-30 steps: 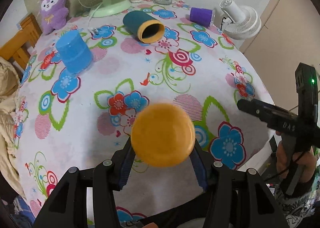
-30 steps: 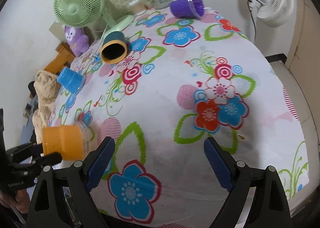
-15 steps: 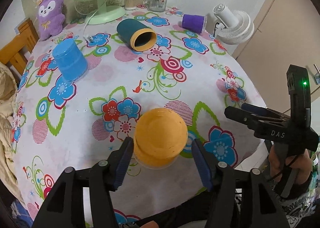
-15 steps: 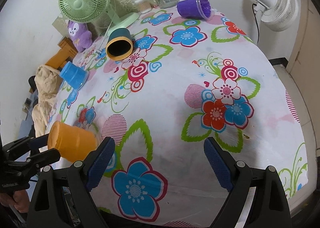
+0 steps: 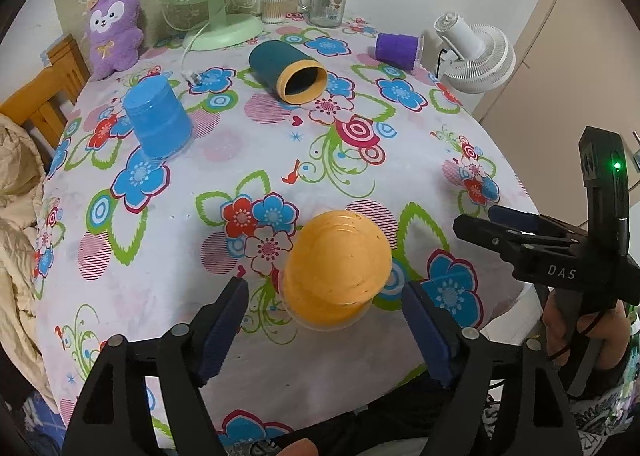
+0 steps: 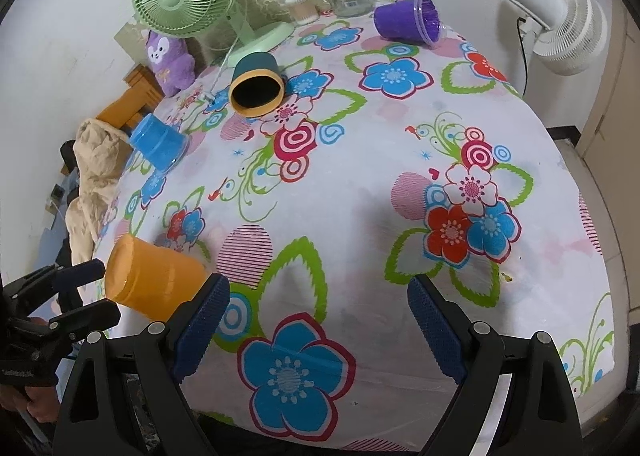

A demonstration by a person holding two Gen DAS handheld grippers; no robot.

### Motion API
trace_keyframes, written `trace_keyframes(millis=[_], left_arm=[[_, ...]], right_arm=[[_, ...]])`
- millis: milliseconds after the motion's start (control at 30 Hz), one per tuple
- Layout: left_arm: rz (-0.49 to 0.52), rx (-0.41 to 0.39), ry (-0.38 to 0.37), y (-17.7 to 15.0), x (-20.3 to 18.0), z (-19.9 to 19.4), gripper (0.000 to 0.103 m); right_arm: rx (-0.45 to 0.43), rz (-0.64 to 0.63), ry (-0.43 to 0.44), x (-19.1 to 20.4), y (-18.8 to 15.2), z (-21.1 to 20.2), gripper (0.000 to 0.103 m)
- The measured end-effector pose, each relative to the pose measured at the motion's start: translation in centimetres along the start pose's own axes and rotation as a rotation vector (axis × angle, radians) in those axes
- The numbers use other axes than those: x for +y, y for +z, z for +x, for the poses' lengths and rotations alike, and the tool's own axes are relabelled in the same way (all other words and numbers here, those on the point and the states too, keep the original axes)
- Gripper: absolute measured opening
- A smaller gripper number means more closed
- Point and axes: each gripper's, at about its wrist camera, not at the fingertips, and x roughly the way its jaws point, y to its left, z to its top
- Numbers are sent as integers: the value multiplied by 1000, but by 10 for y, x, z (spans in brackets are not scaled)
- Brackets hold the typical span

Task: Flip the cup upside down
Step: 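Lower the inverted orange cup onto the tablecloth with the right gripper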

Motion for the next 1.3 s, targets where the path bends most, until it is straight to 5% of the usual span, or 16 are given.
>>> trace_keyframes(millis=[900,1300], left_arm=[[-53,-99,2,-12,10,-26,92],[-149,-218,17,-19,29,-52,92]], right_arm=[[-78,-101,-63,41,7,-25,97],[-152,-181,-78,76,22,-42,99]])
